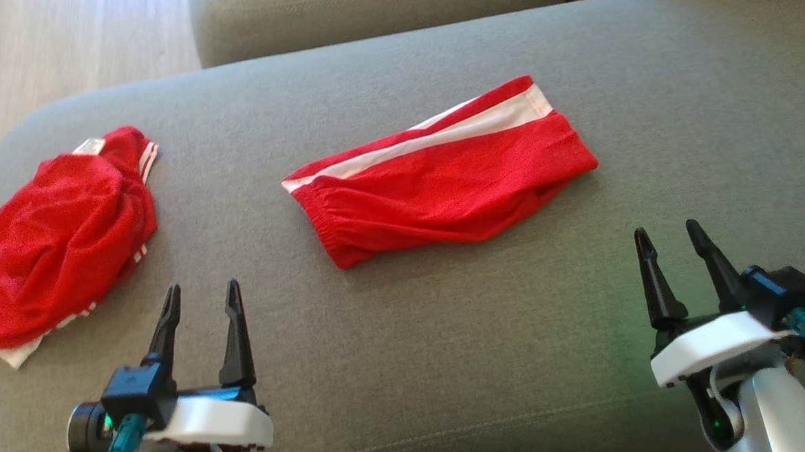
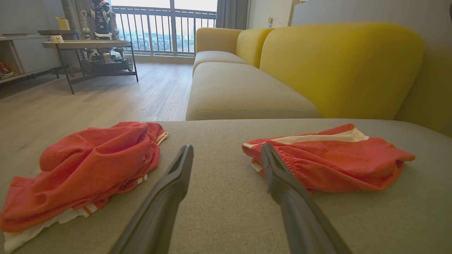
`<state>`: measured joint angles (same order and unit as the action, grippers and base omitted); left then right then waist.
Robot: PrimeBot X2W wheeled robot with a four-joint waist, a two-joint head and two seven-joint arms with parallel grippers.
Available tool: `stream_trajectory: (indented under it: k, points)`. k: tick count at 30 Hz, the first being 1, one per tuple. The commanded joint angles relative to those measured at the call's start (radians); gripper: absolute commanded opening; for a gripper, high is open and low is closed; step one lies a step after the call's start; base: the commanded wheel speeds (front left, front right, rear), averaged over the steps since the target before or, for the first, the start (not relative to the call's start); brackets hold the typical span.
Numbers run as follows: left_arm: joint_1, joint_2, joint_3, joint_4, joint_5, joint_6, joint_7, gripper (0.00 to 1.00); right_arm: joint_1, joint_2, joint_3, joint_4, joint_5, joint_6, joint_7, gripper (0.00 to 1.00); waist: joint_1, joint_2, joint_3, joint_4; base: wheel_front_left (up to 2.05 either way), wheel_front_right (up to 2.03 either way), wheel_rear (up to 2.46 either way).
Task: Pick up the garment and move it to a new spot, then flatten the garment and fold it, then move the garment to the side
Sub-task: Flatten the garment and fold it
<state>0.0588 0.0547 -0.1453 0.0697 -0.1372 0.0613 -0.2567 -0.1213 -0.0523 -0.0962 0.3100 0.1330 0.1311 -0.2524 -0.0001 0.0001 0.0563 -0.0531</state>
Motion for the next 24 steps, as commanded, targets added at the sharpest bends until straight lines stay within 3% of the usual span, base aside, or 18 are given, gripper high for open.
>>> stream_trajectory:
  k: [1,15,20,24]
  points:
    - [-0.059,-0.003,0.032,-0.033,0.014,-0.007,-0.005,1.0,-0.059,0.002,0.024,-0.007,0.016,0.0,-0.009,1.0,0.0001,-0.0001,0.018,0.015,0.0,0.0,0.0]
    - [-0.112,-0.004,-0.034,-0.022,0.01,-0.008,-0.005,1.0,-0.302,0.002,0.026,0.34,0.597,0.0,0.087,1.0,0.0001,-0.0001,0.113,0.139,0.0,0.0,0.0]
    - [-0.122,-0.004,-0.058,-0.013,0.012,0.0,-0.005,1.0,-0.396,0.002,-0.005,0.486,0.721,0.0,0.11,1.0,0.0001,-0.0001,0.13,0.17,0.0,0.0,0.0]
    - [-0.126,-0.004,-0.068,-0.01,0.016,0.005,-0.005,1.0,-0.466,0.002,-0.031,0.591,0.754,0.0,0.109,1.0,0.0001,-0.0001,0.14,0.189,0.0,0.0,0.0]
